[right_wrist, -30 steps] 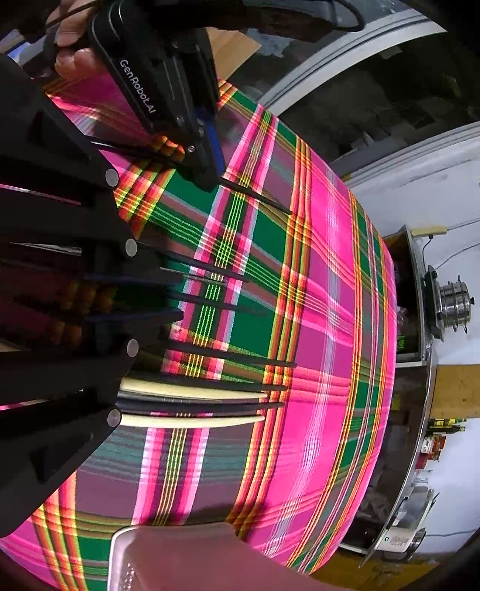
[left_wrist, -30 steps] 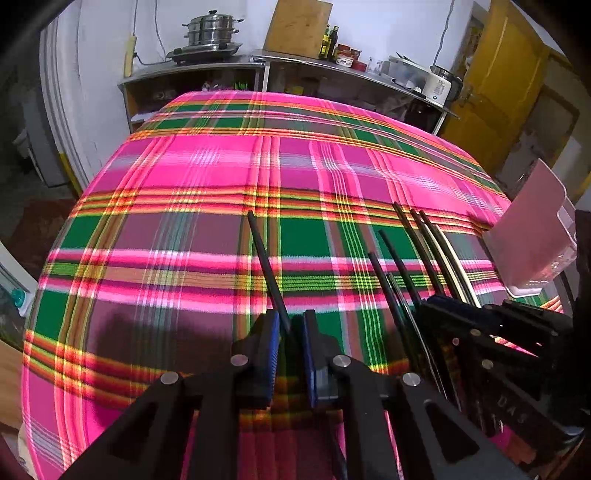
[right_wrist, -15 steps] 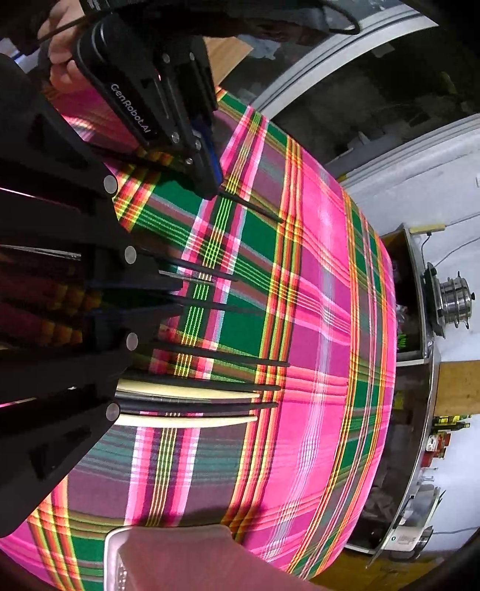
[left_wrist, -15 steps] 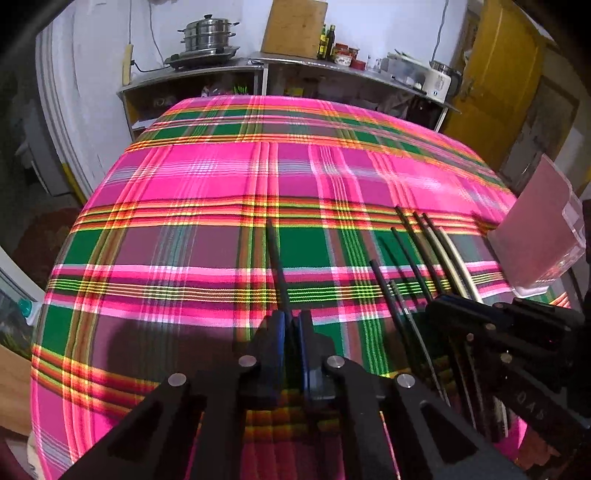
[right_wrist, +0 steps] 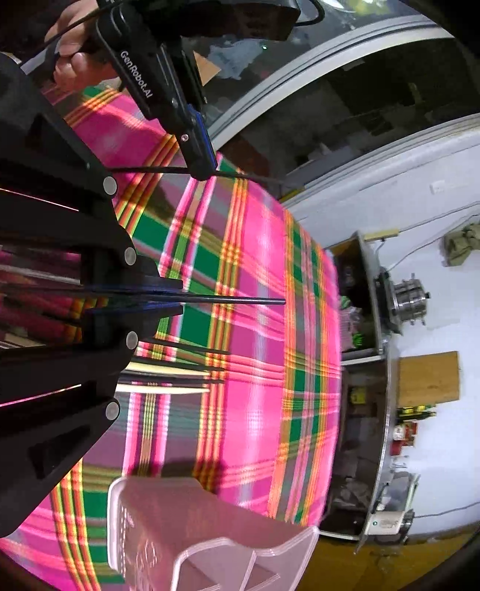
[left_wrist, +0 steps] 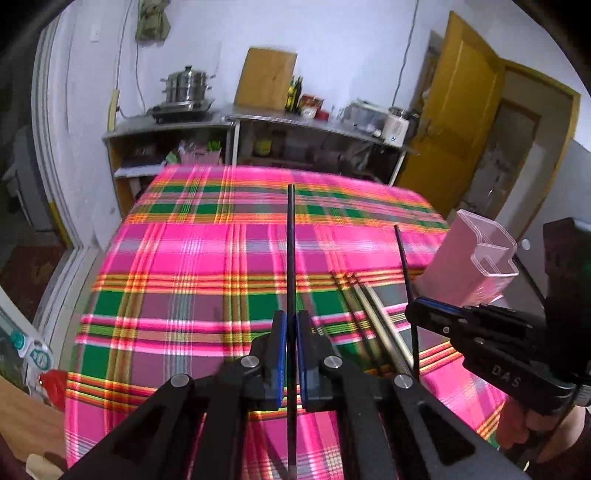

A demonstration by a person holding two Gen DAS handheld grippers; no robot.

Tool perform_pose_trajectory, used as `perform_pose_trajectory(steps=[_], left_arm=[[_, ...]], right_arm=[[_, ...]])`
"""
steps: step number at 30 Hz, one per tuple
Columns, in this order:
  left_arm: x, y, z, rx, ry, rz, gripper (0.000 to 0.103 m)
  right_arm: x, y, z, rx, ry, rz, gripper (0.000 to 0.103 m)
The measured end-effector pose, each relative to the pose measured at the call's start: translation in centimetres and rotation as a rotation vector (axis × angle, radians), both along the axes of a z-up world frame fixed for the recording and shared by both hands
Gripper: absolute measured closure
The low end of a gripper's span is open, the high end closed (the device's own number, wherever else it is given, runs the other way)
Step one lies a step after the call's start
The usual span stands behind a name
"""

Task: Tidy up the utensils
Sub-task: 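Lift the held chopsticks upright with the left tool while the right tool carries its chopstick toward the holder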

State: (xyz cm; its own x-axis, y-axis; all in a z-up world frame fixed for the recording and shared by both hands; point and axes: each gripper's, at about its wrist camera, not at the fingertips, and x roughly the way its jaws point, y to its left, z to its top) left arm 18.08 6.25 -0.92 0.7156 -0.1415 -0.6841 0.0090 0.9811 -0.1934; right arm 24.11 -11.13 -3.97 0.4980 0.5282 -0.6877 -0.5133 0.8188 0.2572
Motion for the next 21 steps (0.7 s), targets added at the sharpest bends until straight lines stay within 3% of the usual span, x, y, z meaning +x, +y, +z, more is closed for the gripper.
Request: perform_pose_trajectory(steps=[13,21], left_arm=[[-3.0,-2.0,6.0,0.005,-0.101,-0.053,0.098],[-3.5,-4.1,7.8,0.017,-0.126,-0.087,0.098]], right_arm=[[-3.1,-2.9,4.9,0.055,-0.106,-0.046,0.097],[-4.3,-4.8,7.2,0.078,-0.157,-0.072,0.097]])
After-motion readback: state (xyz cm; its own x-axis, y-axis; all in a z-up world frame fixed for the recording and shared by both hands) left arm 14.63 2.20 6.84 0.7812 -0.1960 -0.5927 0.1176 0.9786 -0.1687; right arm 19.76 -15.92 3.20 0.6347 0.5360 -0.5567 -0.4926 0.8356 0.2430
